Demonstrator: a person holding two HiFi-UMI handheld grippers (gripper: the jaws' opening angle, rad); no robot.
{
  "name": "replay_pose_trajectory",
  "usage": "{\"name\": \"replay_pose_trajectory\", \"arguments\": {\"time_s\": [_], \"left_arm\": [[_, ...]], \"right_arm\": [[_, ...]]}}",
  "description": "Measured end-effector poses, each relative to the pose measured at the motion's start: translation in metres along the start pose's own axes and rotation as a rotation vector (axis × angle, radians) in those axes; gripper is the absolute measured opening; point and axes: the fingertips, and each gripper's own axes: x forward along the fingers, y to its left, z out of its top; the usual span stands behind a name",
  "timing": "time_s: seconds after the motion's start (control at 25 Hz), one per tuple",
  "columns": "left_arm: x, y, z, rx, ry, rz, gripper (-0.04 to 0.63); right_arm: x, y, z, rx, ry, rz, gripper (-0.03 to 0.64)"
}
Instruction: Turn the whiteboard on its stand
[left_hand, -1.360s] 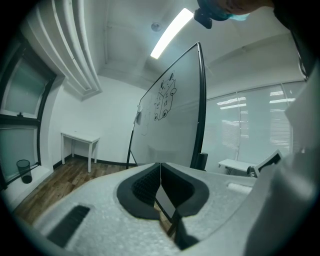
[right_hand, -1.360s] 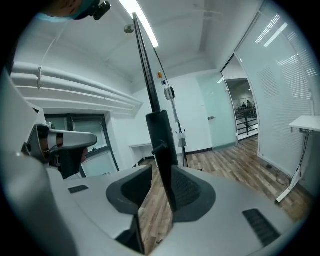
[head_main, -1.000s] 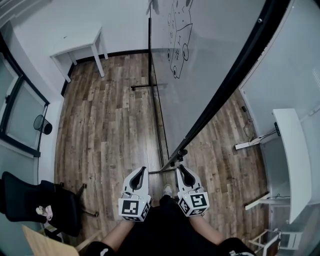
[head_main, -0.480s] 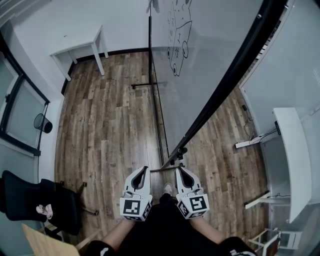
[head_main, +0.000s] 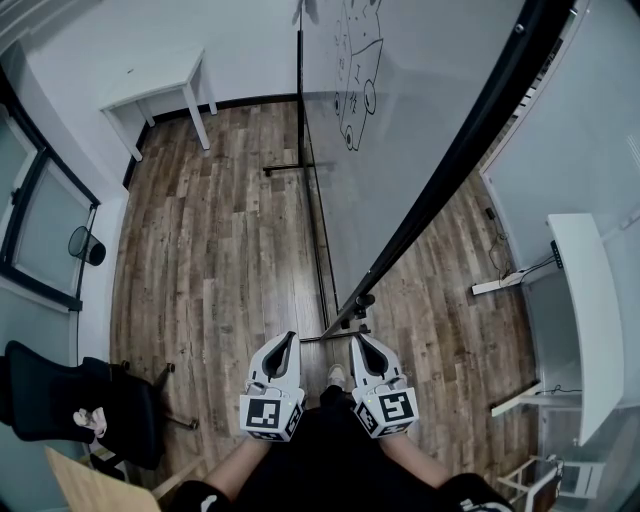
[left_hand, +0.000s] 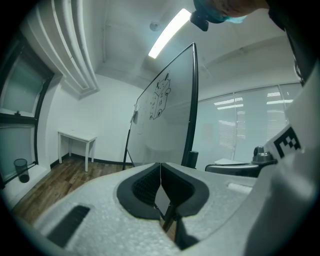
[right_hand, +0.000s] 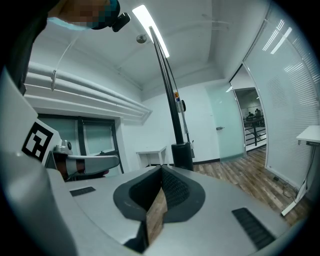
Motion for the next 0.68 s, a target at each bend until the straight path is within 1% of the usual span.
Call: {"name": "replay_pose_trajectory", "arguments": {"time_s": [0.44,0.68], "left_arm": [[0.0012,0.0002,-0.0008,-0.001,0.003,-0.001,0.018],[-0.0013,0.0025,0.0,0.0,0.002,0.001,0.018]], "right_arm": [[0.0009,0.0001,-0.0003,-0.001,0.003,-0.001,0.012],[0.0016,0.0046,-0.0026,0.001,0.006,0.012,0.012]]}}
